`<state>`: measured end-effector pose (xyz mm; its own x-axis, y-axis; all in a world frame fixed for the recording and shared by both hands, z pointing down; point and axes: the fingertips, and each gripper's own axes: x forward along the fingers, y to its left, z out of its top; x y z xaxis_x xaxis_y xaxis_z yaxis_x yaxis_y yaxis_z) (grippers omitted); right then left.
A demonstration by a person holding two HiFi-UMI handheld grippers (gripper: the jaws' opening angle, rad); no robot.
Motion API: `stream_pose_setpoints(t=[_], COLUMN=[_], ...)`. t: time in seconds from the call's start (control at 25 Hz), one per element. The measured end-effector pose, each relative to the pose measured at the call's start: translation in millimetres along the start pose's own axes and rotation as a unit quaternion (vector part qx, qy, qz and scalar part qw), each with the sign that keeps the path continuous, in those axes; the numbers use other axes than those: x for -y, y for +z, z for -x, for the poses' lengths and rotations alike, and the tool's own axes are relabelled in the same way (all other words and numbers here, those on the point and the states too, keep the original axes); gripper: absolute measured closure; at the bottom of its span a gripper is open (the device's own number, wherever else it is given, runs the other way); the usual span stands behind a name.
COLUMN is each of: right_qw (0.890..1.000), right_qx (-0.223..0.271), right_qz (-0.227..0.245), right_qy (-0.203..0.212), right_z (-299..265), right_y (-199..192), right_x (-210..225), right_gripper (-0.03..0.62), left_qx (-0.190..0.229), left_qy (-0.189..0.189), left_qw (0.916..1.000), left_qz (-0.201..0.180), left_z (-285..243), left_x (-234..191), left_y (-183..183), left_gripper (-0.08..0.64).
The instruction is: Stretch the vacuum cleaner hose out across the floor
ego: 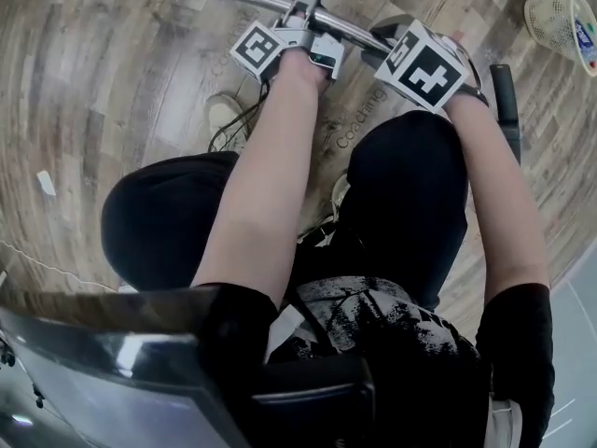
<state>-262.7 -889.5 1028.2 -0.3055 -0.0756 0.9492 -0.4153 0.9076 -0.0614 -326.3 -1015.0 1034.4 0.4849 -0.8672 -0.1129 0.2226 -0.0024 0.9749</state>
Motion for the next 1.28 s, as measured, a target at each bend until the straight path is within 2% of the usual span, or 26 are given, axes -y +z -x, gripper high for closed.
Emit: stream_pose_setpoints(t=[0.12, 0.28, 0.36, 0.52, 0.6, 0.64, 0.72, 0.84, 0.96, 1.0, 1.12, 1.28], right_qw=[1.0, 0.998, 0.997, 0.996, 0.996, 0.996, 0.995, 0.993, 0.992, 0.991, 0.993, 0.994], right_qx=[0.021, 0.05, 0.047, 0.032, 0.029, 0.028, 0.026, 0.027, 0.046, 0.055, 0.075, 0.093], right_qz=[-0.001, -0.005, -0.001, -0.004, -0.02, -0.026, -0.028, -0.013, -0.016, -0.018, -0.021, -0.032], right_qy=[-0.014, -0.038, -0.054, -0.081, -0.083, -0.084, -0.093, -0.113, -0.119, -0.117, -0.092, -0.052], right_z=[6, 22, 27, 26, 23, 22, 21, 23, 26, 27, 29, 30], right_y=[4, 13, 14, 13, 12, 12, 15, 24, 29, 30, 35, 48], right_x=[5, 10, 10, 17, 21, 22, 24, 26, 27, 27, 21, 10], right_gripper=[0.414, 0.408, 0.403, 0.386, 0.346, 0.346, 0.368, 0.457, 0.479, 0.48, 0.482, 0.479], left_qx=[-0.017, -0.024, -0.027, -0.051, -0.063, -0.065, -0.066, -0.074, -0.087, -0.092, -0.106, -0.13], left_qy=[-0.025, -0.042, -0.035, -0.015, -0.018, -0.022, -0.028, -0.029, -0.035, -0.043, -0.083, -0.1], left_qw=[0.9989, 0.9974, 0.996, 0.9874, 0.9844, 0.9838, 0.9829, 0.9769, 0.9694, 0.9692, 0.9754, 0.9704], left_qz=[-0.035, -0.053, -0.077, -0.149, -0.163, -0.166, -0.17, -0.198, -0.227, -0.224, -0.174, -0.177], left_z=[-10, -18, -20, -31, -36, -38, -44, -50, -52, -52, -50, -49], left_x=[27, 54, 60, 77, 93, 102, 118, 136, 148, 152, 166, 173], left_y=[-5, -7, -8, -9, -13, -14, -16, -19, -23, -26, -35, -31], left_gripper=[0.492, 0.491, 0.491, 0.491, 0.491, 0.491, 0.491, 0.491, 0.491, 0.491, 0.493, 0.508])
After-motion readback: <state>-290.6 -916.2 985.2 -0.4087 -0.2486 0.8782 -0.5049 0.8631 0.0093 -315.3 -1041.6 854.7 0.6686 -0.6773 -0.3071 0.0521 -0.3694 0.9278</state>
